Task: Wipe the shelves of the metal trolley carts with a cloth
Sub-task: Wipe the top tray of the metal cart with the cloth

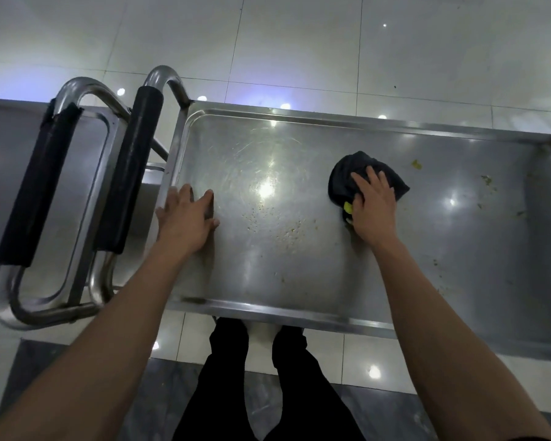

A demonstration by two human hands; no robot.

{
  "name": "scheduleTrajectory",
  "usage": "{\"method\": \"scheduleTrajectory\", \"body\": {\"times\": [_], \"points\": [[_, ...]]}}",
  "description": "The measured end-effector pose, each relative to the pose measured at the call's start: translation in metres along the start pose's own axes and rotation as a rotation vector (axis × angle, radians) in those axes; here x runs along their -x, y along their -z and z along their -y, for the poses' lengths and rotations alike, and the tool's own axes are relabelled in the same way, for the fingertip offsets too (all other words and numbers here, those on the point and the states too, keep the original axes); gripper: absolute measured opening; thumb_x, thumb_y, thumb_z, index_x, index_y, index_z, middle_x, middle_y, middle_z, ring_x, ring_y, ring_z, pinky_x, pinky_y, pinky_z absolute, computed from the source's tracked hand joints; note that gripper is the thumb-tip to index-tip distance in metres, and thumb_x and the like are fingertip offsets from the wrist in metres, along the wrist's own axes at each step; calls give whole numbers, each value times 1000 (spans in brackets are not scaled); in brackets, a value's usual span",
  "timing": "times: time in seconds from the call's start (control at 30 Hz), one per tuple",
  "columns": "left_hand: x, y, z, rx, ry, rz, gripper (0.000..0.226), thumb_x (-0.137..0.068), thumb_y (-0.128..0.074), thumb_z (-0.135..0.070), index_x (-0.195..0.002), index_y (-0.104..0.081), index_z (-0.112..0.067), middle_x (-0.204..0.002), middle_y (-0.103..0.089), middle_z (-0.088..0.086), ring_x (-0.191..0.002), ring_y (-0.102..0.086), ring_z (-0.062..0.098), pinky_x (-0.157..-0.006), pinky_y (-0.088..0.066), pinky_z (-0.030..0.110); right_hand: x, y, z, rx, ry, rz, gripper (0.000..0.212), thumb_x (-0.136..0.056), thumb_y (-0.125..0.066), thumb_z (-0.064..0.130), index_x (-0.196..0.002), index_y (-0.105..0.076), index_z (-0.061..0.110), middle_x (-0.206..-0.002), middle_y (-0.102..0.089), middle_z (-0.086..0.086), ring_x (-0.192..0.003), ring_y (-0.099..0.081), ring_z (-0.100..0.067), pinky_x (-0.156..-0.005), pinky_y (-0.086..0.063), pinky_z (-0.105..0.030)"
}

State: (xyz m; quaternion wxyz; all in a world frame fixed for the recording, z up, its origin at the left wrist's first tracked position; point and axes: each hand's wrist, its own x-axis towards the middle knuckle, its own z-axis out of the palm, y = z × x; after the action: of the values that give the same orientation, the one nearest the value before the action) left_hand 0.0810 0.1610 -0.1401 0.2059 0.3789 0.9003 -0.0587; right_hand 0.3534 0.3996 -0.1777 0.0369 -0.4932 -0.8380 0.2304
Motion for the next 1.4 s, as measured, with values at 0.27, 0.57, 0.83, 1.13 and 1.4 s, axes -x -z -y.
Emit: {"method": "scheduleTrajectory", "body": {"times": [0.27, 0.57, 0.83, 1.13, 1.4], "points": [[44, -27, 8, -50, -51, 19, 72, -86, -62, -60, -144, -27, -37, -155, -25, 10, -141, -27, 39, -108, -29, 71, 11, -22, 50, 53, 19, 11, 48, -102, -47, 13, -149, -46, 22, -164, -25, -7, -152, -16, -32, -122, -10, -52], [47, -44, 21, -20, -82, -12, 77, -90, -50, -66, -151, -9, -42, -163, -8, 3, -148, -12, 37, -107, -19, 78, 22, -86, 163, 74, 247, 115, 53, -99, -51, 17, -150, -43, 28, -165, -22, -1, -154, -10, -28, -123, -5, -52], [52, -55, 30, -20, -101, -90, 76, -87, -53, -67, -150, -18, -42, -161, -17, 5, -147, -18, 36, -105, -23, 74, 18, -125, 236, 45, 437, 205, 61, -92, -58, 15, -149, -43, 30, -165, -22, 1, -154, -7, -26, -122, 0, -51], [57, -55, 32, 24, -85, -97, 71, -87, -57, -63, -147, -25, -41, -158, -23, 4, -148, -17, 34, -108, -22, 74, 18, -134, 258, 33, 506, 239, 57, -94, -57, 16, -148, -46, 31, -165, -24, 2, -154, -9, -26, -124, -2, -52], [55, -52, 28, 45, -72, -43, 75, -89, -57, -60, -151, -20, -39, -161, -12, 9, -148, -9, 39, -108, -16, 77, 37, -108, 192, 0, 344, 115, 54, -93, -56, 13, -145, -49, 27, -163, -28, 0, -153, -12, -26, -124, -6, -50]]}}
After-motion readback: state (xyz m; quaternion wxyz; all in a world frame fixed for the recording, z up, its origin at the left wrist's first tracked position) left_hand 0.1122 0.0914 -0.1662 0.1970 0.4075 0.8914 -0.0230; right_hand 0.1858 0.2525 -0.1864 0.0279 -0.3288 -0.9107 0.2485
